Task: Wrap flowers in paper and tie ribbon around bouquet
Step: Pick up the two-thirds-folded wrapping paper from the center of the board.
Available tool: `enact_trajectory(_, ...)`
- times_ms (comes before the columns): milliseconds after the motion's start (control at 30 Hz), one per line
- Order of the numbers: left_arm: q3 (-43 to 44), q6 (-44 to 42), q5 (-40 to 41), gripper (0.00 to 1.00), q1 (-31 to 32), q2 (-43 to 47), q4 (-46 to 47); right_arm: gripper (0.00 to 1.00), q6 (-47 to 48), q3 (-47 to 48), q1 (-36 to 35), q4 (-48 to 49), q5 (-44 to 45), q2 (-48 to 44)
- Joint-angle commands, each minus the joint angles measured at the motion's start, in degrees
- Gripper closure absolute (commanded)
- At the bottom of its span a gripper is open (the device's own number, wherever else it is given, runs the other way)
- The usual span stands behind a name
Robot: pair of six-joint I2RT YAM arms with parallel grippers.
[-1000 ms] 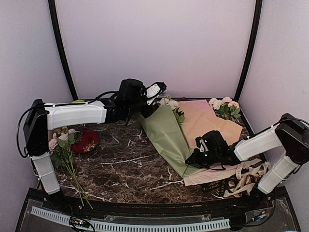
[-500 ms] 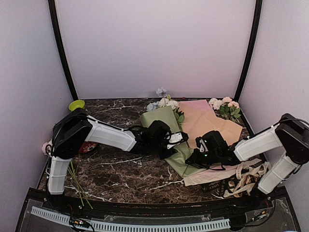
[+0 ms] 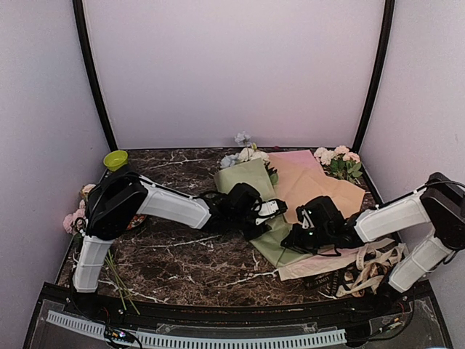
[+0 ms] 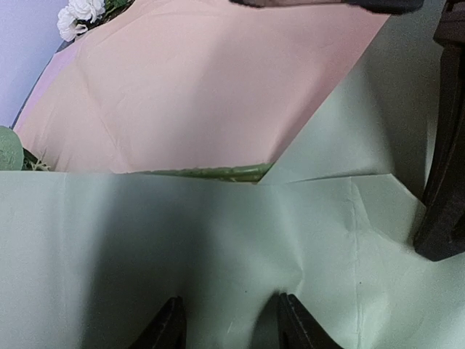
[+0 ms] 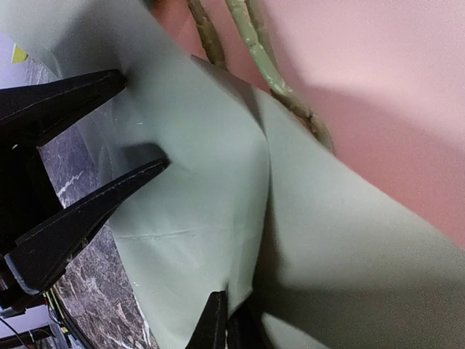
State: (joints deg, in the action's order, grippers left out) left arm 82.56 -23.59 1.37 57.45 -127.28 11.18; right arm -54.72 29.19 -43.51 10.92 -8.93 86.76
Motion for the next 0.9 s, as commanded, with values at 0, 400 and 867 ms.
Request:
enact_trajectory(0, 0.0, -0.7, -0.6, 0.55, 0.5, -1.1, -2.0, 0.94, 0.2, 1.6, -0.6, -7.4, 4.3, -4.6)
enact_trajectory(400, 0.5, 0.7, -1.5, 0.55, 0.5, -2.3, -3.8, 0.63, -11.2, 5.2, -0.1, -39.5, 20.6, -25.8)
enact_trajectory(867, 0.5, 0.9, -1.7, 0.55, 0.5, -2.0, -4.9, 0.24, -23.4, -1.5, 7.8, -42.6, 17.8, -35.0)
